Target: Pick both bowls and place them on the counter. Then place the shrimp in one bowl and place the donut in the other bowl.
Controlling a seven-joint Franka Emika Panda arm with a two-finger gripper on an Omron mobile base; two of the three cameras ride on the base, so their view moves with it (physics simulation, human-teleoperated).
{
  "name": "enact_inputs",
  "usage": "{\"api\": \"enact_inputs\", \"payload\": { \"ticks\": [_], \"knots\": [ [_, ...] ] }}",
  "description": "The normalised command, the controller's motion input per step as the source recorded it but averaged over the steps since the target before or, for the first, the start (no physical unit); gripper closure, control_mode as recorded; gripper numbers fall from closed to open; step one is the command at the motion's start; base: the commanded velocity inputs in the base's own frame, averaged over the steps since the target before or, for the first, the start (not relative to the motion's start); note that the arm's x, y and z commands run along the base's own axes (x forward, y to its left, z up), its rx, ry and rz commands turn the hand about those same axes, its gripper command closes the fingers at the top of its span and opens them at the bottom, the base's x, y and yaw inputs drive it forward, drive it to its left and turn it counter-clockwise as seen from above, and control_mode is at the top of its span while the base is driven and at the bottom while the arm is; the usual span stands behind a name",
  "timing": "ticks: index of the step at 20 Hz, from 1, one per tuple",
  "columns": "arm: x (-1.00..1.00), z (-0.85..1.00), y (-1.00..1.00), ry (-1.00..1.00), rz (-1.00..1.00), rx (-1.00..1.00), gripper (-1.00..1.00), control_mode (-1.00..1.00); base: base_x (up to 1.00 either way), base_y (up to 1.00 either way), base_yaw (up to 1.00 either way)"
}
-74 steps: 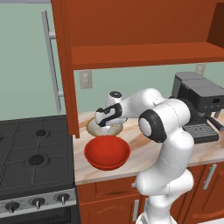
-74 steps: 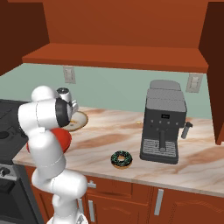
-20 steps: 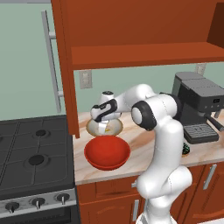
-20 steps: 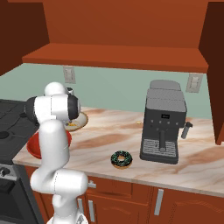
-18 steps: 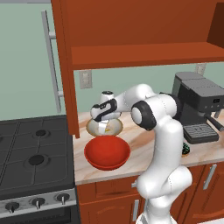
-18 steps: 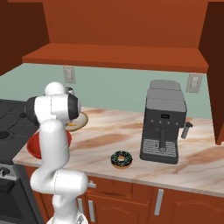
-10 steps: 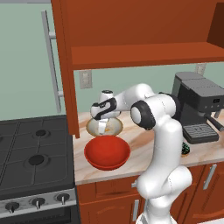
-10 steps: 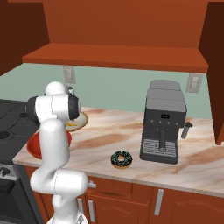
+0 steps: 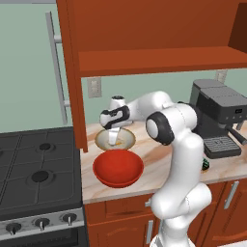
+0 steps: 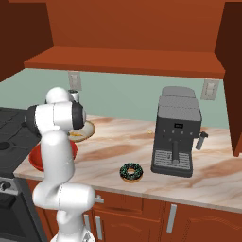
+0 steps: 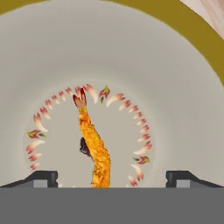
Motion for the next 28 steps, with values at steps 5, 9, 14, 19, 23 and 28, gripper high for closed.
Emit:
{"api": "enact_inputs", "payload": {
  "ticks": [5, 9, 14, 19, 23, 28],
  "knots": [
    [-0.25, 0.08, -0.12, -0.04, -0.02, 0.0, -1.0, -1.0, 0.0, 0.0, 0.0],
    [-0.14, 0.1, -0.29, -0.08, -0.02, -0.02, -1.0, -1.0, 0.0, 0.0, 0.0],
    [-0.2, 0.27, -0.36, -0.05, 0.0, 0.0, -1.0, -1.0, 0.0, 0.0, 0.0],
    [-0.22, 0.33, -0.42, -0.06, 0.0, -0.01, -1.0, -1.0, 0.0, 0.0, 0.0],
    [-0.32, 0.27, -0.46, 0.0, -0.01, 0.0, -1.0, -1.0, 0.0, 0.0, 0.0],
    [-0.41, 0.23, -0.46, 0.0, -0.04, 0.0, -1.0, -1.0, 0.0, 0.0, 0.0]
  ]
}}
